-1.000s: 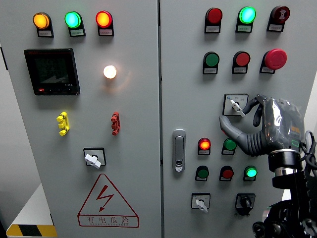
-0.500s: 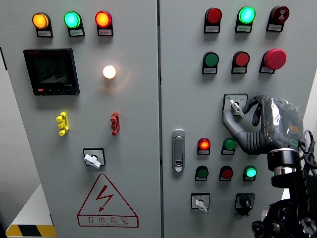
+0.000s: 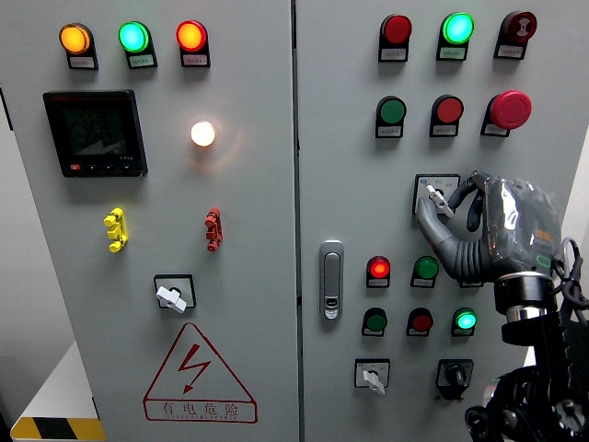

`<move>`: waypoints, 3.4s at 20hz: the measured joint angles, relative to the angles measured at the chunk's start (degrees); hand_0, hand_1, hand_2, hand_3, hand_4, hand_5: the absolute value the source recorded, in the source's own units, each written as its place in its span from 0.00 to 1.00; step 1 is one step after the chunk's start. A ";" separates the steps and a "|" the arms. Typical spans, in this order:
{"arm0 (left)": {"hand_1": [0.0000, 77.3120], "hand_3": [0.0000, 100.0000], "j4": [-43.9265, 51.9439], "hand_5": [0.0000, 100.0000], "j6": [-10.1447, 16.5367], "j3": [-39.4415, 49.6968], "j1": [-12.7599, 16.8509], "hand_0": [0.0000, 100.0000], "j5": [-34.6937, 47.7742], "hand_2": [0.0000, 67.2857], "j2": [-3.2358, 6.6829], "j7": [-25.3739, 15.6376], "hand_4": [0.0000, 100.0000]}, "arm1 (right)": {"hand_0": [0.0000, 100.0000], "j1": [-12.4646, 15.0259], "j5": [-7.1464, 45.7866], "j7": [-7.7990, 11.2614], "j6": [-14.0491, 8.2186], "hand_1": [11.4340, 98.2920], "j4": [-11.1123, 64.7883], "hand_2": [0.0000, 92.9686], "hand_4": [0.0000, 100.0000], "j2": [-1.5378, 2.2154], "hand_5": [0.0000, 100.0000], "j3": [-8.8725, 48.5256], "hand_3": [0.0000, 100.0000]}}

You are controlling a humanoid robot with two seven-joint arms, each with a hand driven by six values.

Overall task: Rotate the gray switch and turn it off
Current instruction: 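Rotate the white switch knob with the right hand, then open the right hand's fingers off the switch knob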

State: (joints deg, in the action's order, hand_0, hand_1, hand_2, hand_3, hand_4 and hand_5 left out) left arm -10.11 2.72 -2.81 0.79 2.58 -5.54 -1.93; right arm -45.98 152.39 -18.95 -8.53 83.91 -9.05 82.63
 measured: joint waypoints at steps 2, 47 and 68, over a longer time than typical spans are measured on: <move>0.00 0.21 0.00 0.13 0.00 0.00 -0.01 0.00 -0.01 0.16 0.00 0.00 0.13 | 0.34 0.00 0.06 -0.03 0.00 0.27 -0.05 0.76 1.00 0.00 1.00 0.00 0.97; 0.00 0.21 0.00 0.13 0.05 0.00 0.00 0.00 0.02 0.16 0.00 0.00 0.13 | 0.76 -0.16 0.10 -0.30 -0.10 0.33 0.36 0.87 1.00 -0.09 1.00 0.06 1.00; 0.00 0.21 0.00 0.13 0.02 0.00 0.00 0.00 0.03 0.16 0.00 0.00 0.13 | 0.44 2.18 0.52 0.10 -1.59 0.36 3.76 0.63 1.00 -0.01 1.00 -0.19 0.98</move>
State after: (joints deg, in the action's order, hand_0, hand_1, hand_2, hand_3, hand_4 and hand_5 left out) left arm -10.11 2.74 -2.81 0.79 2.61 -5.54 -1.93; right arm -43.80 152.91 -18.84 -10.11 87.66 -9.07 82.45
